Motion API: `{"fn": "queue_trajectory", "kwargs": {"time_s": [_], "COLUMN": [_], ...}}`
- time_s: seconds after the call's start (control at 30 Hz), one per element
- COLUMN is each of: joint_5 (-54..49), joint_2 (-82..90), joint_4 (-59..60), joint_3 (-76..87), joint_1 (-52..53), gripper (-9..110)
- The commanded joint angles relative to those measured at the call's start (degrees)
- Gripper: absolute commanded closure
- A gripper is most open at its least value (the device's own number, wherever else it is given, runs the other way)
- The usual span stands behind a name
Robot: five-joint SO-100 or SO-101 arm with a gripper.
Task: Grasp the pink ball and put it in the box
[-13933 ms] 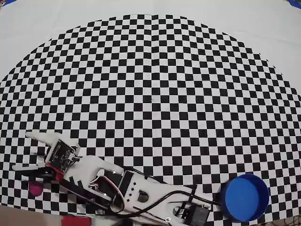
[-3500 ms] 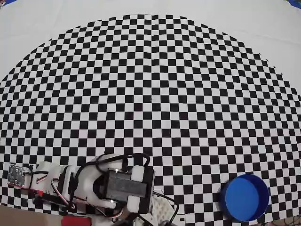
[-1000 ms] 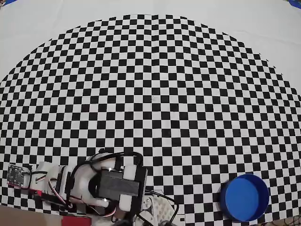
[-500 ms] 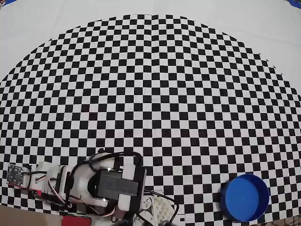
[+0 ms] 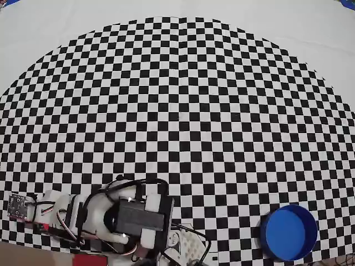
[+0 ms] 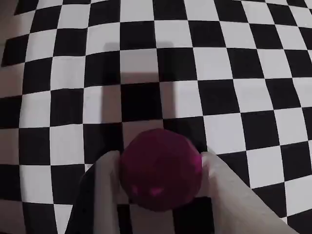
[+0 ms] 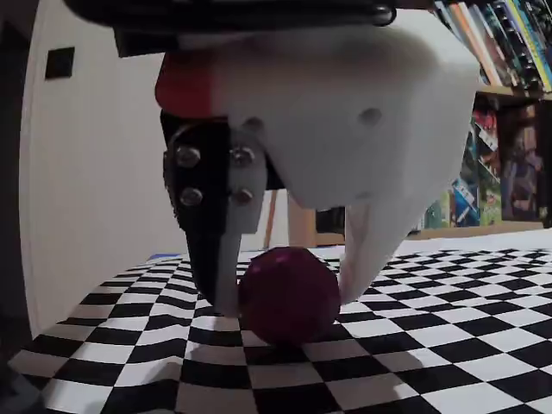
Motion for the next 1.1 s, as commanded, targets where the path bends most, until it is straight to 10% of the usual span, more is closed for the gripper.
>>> {"fn": "queue_trajectory", "kwargs": {"time_s": [0.0,1.07], "joint_5": [-0.6,-0.6], "joint_2": [4.6,14.5], "joint_4": [-0.2,2.5], "joint_3": [-2.1,-0.8], "joint_1": [0.2,2.9], "gripper": [101,101]}}
